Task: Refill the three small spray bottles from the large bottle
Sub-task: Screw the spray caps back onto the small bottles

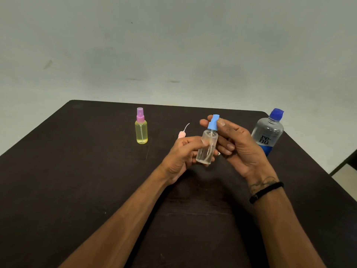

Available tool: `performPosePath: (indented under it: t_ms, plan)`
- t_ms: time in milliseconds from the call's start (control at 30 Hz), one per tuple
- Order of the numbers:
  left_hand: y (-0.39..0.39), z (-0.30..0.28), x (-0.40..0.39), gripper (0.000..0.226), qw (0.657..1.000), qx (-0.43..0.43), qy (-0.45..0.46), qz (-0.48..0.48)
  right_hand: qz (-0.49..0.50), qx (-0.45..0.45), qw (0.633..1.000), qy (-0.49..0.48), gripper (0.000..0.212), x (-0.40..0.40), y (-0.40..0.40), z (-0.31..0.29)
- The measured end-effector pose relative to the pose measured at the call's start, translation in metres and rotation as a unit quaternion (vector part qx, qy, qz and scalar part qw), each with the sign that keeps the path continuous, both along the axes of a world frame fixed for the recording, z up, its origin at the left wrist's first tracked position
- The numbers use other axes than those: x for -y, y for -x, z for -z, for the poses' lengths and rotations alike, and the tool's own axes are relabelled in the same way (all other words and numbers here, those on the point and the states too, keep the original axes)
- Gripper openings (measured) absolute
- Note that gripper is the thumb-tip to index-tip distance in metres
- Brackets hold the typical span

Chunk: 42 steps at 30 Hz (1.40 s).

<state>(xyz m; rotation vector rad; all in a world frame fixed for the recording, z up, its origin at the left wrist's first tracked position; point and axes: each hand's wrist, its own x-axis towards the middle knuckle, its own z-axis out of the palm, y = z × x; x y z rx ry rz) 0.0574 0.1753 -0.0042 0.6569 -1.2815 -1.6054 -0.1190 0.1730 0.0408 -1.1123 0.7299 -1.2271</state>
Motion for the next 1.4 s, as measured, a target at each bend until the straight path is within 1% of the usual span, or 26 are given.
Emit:
performPosePath:
  t_ms: [200,333,433,567,733,867,967,1133,1267,1400]
  plan:
    - [-0.004,-0.005,-0.004,0.034,0.994,-0.058,-0.060,0.064,-0.019,0.014,1.000,-0.002,0.037,0.000,-0.001,0.000]
    - [-0.004,-0.003,-0.002,0.031,0.996,-0.045,-0.052,0.059,0.020,0.008,1.000,-0.001,0.036,0.001,-0.002,0.002]
    - [-0.002,-0.001,0.001,0.026,0.999,-0.023,-0.029,0.038,0.046,-0.001,0.999,0.005,0.042,0.002,-0.002,0.005]
    - [0.000,0.003,0.004,0.029,1.000,0.012,0.011,-0.003,0.078,0.005,0.997,0.008,0.036,0.001,-0.003,0.004]
    - [0.000,0.004,0.006,0.031,0.996,0.038,0.066,-0.050,0.135,-0.020,0.990,0.031,0.039,-0.001,-0.007,0.002]
    - [-0.001,0.005,0.007,0.031,0.988,0.061,0.112,-0.084,0.172,-0.022,0.984,0.049,0.036,-0.007,-0.015,-0.002]
    - [-0.002,0.007,0.009,0.030,0.984,0.073,0.132,-0.095,0.179,-0.043,0.980,0.069,0.042,-0.004,-0.018,0.002]
    - [-0.003,0.012,0.013,0.028,0.973,0.095,0.158,-0.136,0.181,-0.038,0.980,0.071,0.060,-0.001,-0.024,0.008]
    - [-0.002,0.013,0.013,0.026,0.962,0.111,0.177,-0.177,0.176,-0.036,0.981,0.073,0.061,-0.001,-0.030,0.008]
    - [-0.001,0.015,0.011,0.025,0.943,0.139,0.192,-0.232,0.187,-0.066,0.977,0.079,0.053,-0.003,-0.033,0.011]
